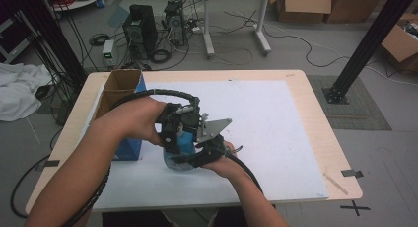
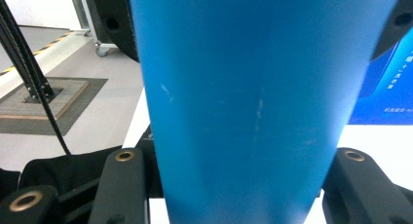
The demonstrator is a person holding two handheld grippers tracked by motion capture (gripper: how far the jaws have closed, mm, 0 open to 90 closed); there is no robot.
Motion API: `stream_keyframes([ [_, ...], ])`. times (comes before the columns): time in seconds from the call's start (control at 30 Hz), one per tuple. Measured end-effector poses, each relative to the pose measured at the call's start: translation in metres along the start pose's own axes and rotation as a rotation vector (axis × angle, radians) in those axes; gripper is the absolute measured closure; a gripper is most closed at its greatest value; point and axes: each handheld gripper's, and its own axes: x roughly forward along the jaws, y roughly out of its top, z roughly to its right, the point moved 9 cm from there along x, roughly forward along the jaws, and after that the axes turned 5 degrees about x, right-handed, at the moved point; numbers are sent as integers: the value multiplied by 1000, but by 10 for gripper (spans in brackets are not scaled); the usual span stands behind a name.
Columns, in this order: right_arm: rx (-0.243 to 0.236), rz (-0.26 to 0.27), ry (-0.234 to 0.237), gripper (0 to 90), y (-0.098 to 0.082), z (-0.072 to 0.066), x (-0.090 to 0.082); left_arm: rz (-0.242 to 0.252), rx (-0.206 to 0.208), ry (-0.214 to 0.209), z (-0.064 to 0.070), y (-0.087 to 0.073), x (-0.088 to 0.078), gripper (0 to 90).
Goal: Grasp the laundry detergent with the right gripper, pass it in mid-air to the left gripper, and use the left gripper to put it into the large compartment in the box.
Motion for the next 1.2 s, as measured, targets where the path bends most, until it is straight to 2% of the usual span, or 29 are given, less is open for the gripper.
stream_keyframes([
  [0.03, 9, -7, -3, 459, 0, -1, 0, 1, 5, 7, 0, 0, -1, 382],
  [0.07, -3, -6, -15, 456, 1, 0, -1, 8, 2, 3, 0, 1, -1, 383],
  [0.23, 10, -2, -6, 434, 3, 1, -5, 29, 1, 5, -2, 1, -5, 383],
  [0.4, 22, -2, -23, 326, 2, 2, -7, 17, -4, 5, -5, 1, -7, 383],
  [0.57, 34, 14, -21, 309, 4, 2, -11, -1, -8, -1, -5, 0, -6, 383],
  [0.67, 30, 5, -29, 289, 3, 3, -15, 5, -15, -9, -6, 0, -6, 382],
  [0.93, 53, -22, -34, 212, 0, 9, -30, 19, -44, -25, -10, -3, -11, 382],
  [1.0, 54, -25, -40, 173, 0, 10, -34, 13, -55, -28, -12, -4, -14, 381],
  [1.2, 34, -40, -49, 129, 3, 10, -49, 15, -85, -46, -15, -9, -22, 381],
])
